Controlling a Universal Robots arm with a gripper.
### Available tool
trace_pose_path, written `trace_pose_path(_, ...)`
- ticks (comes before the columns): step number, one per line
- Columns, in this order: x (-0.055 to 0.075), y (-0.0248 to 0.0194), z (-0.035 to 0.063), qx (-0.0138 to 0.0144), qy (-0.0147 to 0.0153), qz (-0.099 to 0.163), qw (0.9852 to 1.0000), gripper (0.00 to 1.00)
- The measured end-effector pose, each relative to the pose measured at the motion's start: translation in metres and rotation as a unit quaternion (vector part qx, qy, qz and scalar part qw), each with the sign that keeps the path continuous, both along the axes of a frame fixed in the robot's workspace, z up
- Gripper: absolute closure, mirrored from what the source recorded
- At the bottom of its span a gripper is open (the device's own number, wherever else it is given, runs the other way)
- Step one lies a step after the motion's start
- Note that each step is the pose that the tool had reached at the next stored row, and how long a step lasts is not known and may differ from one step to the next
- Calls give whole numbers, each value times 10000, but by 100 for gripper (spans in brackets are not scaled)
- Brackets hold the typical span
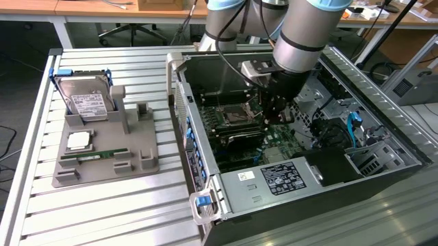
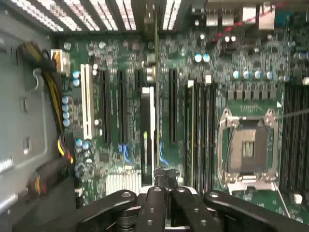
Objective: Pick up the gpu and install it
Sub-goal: 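Press down on the gpu until it lock into place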
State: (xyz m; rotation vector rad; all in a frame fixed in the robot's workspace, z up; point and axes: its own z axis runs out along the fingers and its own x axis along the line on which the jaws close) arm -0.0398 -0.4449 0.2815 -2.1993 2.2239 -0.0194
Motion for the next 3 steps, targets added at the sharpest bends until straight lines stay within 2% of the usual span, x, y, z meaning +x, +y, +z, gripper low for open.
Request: trace_pose_path(3, 12, 1, 0, 6, 1, 0, 10000, 89)
